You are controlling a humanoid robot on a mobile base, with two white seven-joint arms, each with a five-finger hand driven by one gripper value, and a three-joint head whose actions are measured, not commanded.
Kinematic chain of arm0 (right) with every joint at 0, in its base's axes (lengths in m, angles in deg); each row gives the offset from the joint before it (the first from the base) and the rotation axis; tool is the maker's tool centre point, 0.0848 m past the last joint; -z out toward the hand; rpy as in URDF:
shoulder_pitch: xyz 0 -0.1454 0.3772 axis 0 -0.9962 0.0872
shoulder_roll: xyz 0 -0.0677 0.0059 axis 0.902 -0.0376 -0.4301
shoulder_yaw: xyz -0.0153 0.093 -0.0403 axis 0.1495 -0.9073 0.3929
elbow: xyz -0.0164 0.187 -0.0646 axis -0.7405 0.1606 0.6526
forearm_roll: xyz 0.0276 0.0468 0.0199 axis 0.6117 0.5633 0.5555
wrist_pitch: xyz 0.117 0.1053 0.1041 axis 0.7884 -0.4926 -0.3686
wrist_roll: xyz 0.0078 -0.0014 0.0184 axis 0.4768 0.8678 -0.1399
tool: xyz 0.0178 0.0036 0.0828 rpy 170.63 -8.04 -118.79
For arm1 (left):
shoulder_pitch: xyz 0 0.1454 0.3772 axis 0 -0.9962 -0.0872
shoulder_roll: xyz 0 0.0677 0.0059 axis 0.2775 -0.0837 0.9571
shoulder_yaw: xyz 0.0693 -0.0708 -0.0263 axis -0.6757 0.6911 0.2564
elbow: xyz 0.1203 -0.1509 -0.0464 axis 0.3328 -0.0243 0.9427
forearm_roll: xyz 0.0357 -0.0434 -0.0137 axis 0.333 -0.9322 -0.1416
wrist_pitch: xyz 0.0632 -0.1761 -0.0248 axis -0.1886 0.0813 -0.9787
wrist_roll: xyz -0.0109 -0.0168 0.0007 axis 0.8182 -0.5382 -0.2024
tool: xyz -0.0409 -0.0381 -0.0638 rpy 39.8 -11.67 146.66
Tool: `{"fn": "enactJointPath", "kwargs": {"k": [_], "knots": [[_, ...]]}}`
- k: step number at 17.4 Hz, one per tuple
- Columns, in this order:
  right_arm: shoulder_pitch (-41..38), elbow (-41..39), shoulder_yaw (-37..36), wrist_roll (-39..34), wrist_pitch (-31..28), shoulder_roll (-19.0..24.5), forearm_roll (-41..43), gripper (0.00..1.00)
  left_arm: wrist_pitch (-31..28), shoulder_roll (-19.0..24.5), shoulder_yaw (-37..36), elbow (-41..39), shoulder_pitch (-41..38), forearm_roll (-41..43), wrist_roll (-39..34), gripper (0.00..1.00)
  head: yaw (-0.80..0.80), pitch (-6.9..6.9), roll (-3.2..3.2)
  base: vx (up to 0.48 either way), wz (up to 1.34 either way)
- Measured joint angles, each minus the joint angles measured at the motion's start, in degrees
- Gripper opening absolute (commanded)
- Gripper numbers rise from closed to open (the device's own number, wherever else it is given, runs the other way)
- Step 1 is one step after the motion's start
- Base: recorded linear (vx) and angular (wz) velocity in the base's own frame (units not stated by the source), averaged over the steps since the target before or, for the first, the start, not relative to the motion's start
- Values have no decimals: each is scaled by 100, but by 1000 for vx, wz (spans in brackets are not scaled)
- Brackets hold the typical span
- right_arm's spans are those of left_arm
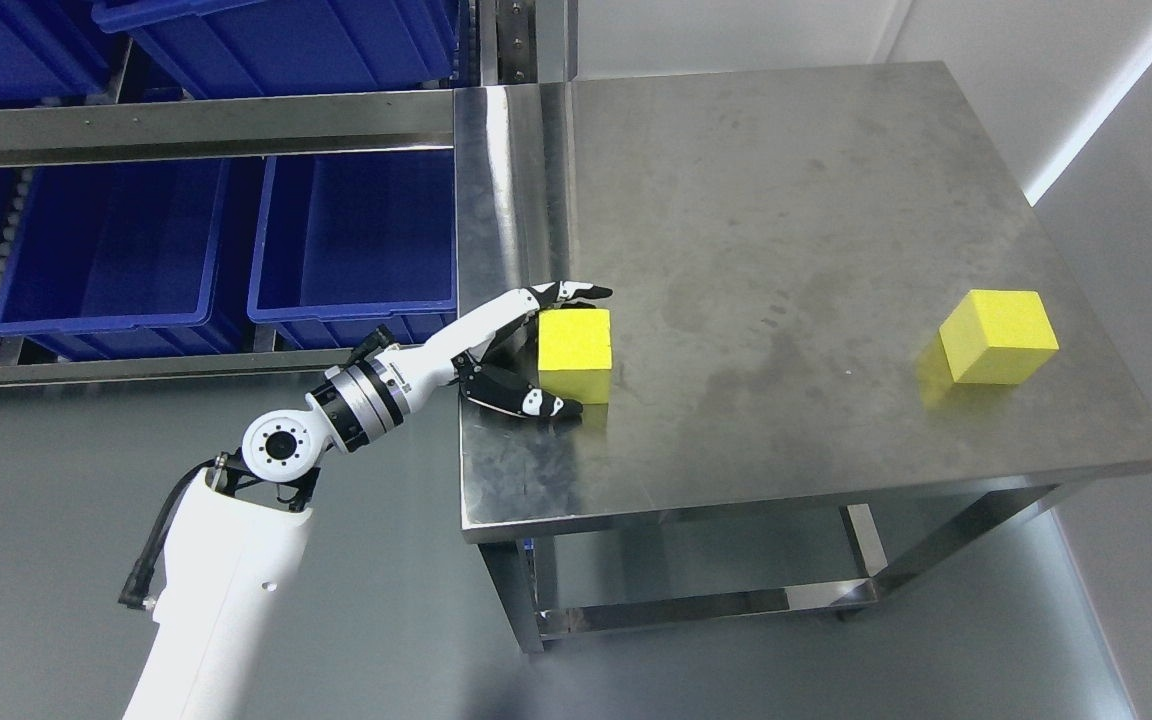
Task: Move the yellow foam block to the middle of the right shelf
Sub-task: 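Reach the open left hand around the nearer yellow foam cube, then close the left hand on the yellow cube and lift it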
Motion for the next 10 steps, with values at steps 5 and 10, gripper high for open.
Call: {"fn": "enactJointPath", "kwargs": {"k": [5,10], "knots": [[0,0,0,0,0,0,0,100,16,-237,226,218,21,-162,44,35,0,0,0,-1,8],[0,0,0,0,0,0,0,100,342,-362,586,301,19,-1155,-424,37,0,0,0,-4,-20]]}}
